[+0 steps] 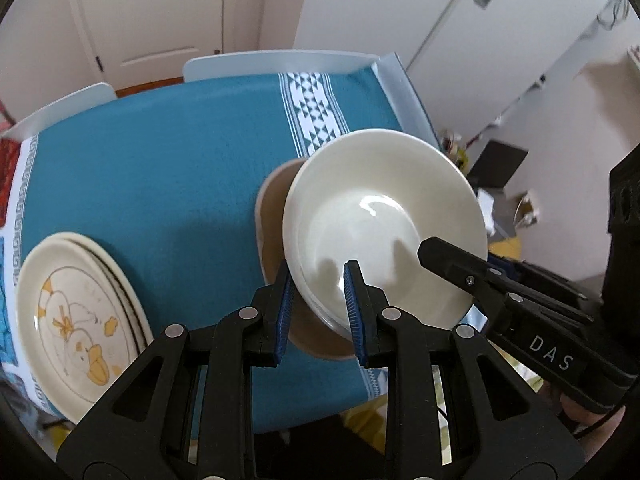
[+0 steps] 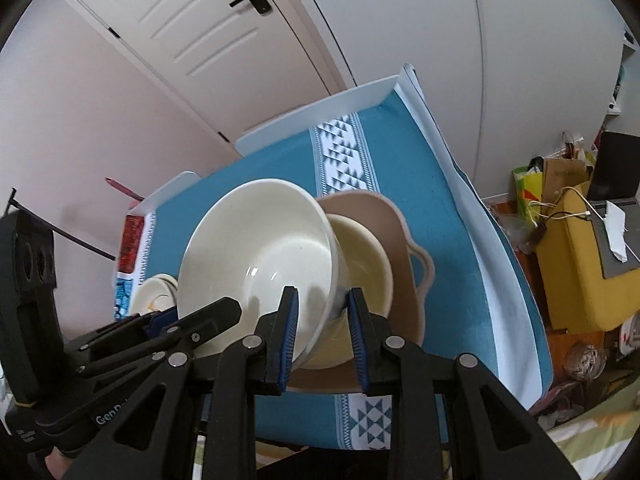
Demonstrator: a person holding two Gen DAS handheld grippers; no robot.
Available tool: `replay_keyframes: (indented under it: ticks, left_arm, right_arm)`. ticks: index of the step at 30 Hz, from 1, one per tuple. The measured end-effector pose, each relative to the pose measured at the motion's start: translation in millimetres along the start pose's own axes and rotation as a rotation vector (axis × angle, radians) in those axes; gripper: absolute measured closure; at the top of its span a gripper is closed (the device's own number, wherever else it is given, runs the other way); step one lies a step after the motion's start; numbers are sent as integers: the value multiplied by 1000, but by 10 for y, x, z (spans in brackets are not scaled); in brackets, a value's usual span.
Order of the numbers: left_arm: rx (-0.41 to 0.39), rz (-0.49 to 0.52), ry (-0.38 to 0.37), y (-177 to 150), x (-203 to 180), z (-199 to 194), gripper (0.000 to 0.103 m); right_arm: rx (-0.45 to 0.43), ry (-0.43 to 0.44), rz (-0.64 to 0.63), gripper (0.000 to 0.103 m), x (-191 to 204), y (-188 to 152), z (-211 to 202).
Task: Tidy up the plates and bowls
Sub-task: 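Lift the white bowl with both grippers and carry it over the basin, then lower the white bowl into the cream bowl and open both grippers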
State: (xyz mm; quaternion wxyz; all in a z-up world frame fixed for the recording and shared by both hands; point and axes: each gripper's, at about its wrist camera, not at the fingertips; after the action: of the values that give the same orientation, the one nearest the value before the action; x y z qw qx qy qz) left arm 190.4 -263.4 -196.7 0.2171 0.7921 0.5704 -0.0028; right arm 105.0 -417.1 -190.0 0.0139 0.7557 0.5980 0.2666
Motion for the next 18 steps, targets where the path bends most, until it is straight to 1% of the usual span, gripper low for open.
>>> replay_keyframes:
  ticks: [4, 11, 18]
  left_arm:
    - [30, 50, 29, 24, -58, 107, 81]
    - [64, 141, 98, 65, -179, 246, 81]
    - [56, 202, 174, 124, -245, 294, 81]
  right_arm:
    - [0, -40, -10, 80, -27, -14, 48]
    - [22, -79, -6, 80, -94, -65, 150]
    - [29, -131, -71, 80, -17, -47, 172]
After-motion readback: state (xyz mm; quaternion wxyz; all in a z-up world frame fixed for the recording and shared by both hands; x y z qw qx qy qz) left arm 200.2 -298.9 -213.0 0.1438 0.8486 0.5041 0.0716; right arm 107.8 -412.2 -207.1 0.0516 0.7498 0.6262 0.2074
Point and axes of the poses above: each gripper's, at about its wrist camera, not at the fingertips, and z roughly the way its jaws point, x to its left, y to its top, and after that the axes turned 1 degree about -z, right-handed
